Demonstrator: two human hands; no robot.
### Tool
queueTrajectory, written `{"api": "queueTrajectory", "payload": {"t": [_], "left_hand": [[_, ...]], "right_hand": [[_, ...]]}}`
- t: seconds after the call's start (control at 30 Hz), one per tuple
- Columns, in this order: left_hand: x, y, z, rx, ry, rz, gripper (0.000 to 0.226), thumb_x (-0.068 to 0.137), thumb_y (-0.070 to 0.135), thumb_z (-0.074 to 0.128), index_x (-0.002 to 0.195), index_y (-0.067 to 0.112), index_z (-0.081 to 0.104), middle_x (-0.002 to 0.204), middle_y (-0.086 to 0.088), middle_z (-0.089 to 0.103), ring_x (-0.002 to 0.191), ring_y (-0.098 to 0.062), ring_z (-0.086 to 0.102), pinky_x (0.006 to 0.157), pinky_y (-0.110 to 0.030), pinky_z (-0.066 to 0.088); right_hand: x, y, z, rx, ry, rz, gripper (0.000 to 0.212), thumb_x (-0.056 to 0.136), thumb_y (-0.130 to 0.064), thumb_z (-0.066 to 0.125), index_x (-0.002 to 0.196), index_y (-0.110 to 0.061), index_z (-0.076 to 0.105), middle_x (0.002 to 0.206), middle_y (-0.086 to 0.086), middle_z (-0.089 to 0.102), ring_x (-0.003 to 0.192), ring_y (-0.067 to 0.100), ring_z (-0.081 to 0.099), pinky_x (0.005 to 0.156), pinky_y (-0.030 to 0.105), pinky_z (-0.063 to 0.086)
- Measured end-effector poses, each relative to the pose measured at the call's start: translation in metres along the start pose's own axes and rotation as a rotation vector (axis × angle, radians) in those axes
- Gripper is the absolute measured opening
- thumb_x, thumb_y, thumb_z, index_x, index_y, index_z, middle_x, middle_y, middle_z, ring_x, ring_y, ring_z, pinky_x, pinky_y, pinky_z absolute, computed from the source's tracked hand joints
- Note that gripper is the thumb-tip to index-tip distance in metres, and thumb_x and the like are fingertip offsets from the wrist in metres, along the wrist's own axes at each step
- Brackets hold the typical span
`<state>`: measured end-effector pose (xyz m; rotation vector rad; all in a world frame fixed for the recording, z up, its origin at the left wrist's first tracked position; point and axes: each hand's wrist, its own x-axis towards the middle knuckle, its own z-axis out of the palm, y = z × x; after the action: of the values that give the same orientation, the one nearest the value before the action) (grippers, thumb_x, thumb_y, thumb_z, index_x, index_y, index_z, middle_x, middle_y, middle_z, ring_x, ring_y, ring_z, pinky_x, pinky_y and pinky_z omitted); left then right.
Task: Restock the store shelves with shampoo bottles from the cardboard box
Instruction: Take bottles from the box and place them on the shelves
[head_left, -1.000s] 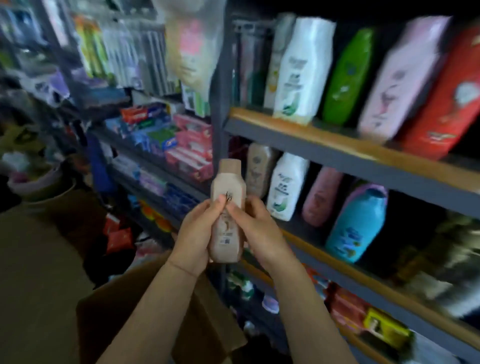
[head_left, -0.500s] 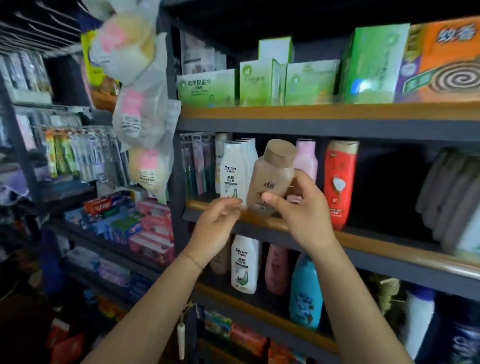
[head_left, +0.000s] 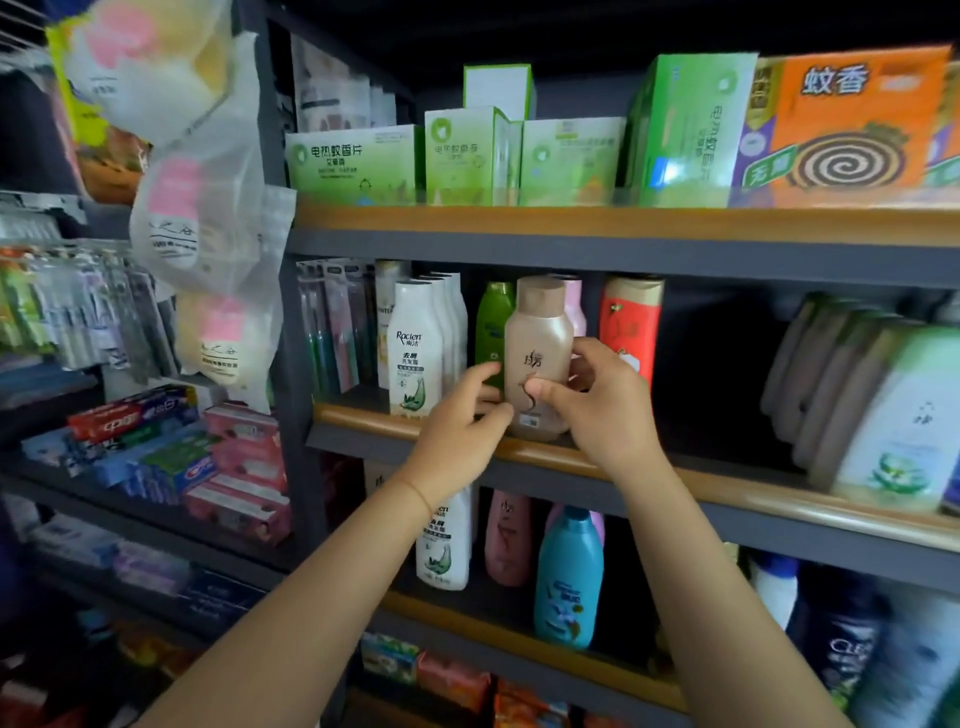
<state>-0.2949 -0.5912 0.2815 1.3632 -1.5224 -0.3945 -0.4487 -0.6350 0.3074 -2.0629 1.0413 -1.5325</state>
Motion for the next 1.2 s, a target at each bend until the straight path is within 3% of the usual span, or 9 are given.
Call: {"api": "queueTrajectory", "payload": {"t": [0.1, 0.3, 0.43, 0.6, 0.73, 0.87, 0.97, 1.1, 1.2], "left_hand": [[0.015, 0.007, 0.008, 0.064, -0.1, -0.049, 0.048, 0.1, 0.034, 0.053, 0.146, 0.03, 0.039, 0.121, 0.009, 0.058, 0.108, -0.012, 0.06, 0.094, -0.032, 0.046], [0.027, -0.012, 0.015, 0.068, -0.113, -0.068, 0.038, 0.09, 0.03, 0.066, 0.127, 0.028, 0.058, 0.118, 0.008, 0.07, 0.106, -0.01, 0.065, 0.099, -0.036, 0.049], [0.029, -0.013, 0.02, 0.067, -0.081, -0.067, 0.037, 0.094, 0.028, 0.065, 0.13, 0.025, 0.057, 0.12, 0.005, 0.069, 0.108, -0.013, 0.065, 0.096, -0.032, 0.049], [0.033, -0.01, 0.022, 0.16, -0.081, -0.071, 0.04, 0.095, 0.033, 0.063, 0.133, 0.027, 0.054, 0.125, 0.002, 0.066, 0.115, -0.017, 0.06, 0.1, -0.037, 0.046], [0.036, -0.009, 0.025, 0.174, -0.056, -0.091, 0.042, 0.093, 0.034, 0.065, 0.133, 0.027, 0.054, 0.124, 0.002, 0.067, 0.116, -0.019, 0.061, 0.104, -0.042, 0.046], [0.016, -0.002, 0.02, 0.005, 0.106, 0.0, 0.045, 0.093, 0.017, 0.066, 0.136, 0.023, 0.055, 0.121, 0.003, 0.066, 0.109, -0.011, 0.061, 0.1, -0.027, 0.047], [-0.024, -0.009, -0.002, -0.099, 0.299, 0.094, 0.03, 0.092, 0.008, 0.065, 0.119, 0.022, 0.065, 0.104, 0.007, 0.07, 0.096, -0.003, 0.064, 0.085, -0.012, 0.048], [-0.083, -0.078, -0.041, -0.163, 0.336, -0.178, 0.017, 0.097, 0.008, 0.06, 0.099, 0.021, 0.071, 0.084, 0.005, 0.072, 0.075, -0.009, 0.069, 0.068, -0.021, 0.056], [-0.146, -0.163, -0.072, -0.175, 0.428, -0.507, 0.014, 0.1, 0.011, 0.056, 0.097, 0.015, 0.069, 0.08, -0.004, 0.071, 0.068, -0.014, 0.068, 0.06, -0.02, 0.053]], "right_hand": [[0.003, 0.013, 0.002, -0.043, 0.003, 0.039, 0.037, 0.08, -0.025, 0.079, 0.113, -0.015, 0.065, 0.096, -0.004, 0.071, 0.085, 0.008, 0.066, 0.072, 0.02, 0.054], [0.005, 0.015, 0.006, -0.105, 0.016, 0.067, 0.03, 0.082, -0.025, 0.077, 0.106, -0.012, 0.063, 0.089, -0.003, 0.068, 0.079, 0.011, 0.063, 0.063, 0.014, 0.046], [0.004, 0.011, 0.006, -0.187, 0.028, 0.084, 0.03, 0.084, -0.026, 0.076, 0.104, -0.01, 0.061, 0.092, 0.0, 0.066, 0.08, 0.014, 0.06, 0.058, 0.012, 0.04], [0.004, 0.008, 0.007, -0.258, 0.054, 0.089, 0.033, 0.084, -0.027, 0.075, 0.103, -0.008, 0.058, 0.096, 0.006, 0.067, 0.085, 0.023, 0.064, 0.067, 0.032, 0.053], [0.004, 0.009, 0.006, -0.256, 0.07, 0.093, 0.034, 0.083, -0.026, 0.076, 0.107, -0.008, 0.059, 0.099, 0.006, 0.068, 0.088, 0.023, 0.066, 0.069, 0.031, 0.053], [-0.016, 0.006, 0.006, -0.22, 0.261, -0.047, 0.038, 0.087, -0.027, 0.073, 0.118, -0.011, 0.059, 0.107, 0.003, 0.065, 0.09, 0.014, 0.063, 0.073, 0.023, 0.051], [-0.045, -0.008, 0.02, 0.016, 0.364, -0.217, 0.012, 0.09, -0.016, 0.068, 0.099, -0.011, 0.062, 0.088, 0.001, 0.062, 0.076, 0.011, 0.058, 0.068, 0.02, 0.048], [-0.081, -0.015, 0.091, 0.417, -0.086, 0.031, 0.009, 0.091, -0.012, 0.067, 0.085, -0.015, 0.061, 0.069, 0.004, 0.062, 0.058, 0.013, 0.057, 0.057, 0.027, 0.049], [-0.121, 0.0, 0.17, 0.452, -0.439, 0.314, 0.011, 0.093, -0.016, 0.065, 0.087, -0.008, 0.062, 0.058, 0.004, 0.058, 0.046, 0.012, 0.051, 0.049, 0.024, 0.043]]}}
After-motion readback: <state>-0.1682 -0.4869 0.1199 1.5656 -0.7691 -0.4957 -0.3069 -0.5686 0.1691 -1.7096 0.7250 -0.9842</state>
